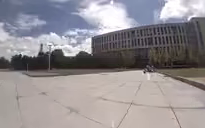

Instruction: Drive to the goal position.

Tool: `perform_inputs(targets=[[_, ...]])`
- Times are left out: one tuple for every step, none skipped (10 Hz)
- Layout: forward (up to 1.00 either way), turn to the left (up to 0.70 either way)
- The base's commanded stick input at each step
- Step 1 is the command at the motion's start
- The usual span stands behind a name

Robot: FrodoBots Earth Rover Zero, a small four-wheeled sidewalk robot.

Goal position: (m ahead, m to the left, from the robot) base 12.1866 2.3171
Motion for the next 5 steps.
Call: perform_inputs(targets=[[0.70, -0.09], [0.70, -0.35], [0.70, -0.32], [0.70, -0.28], [0.70, -0.33]])
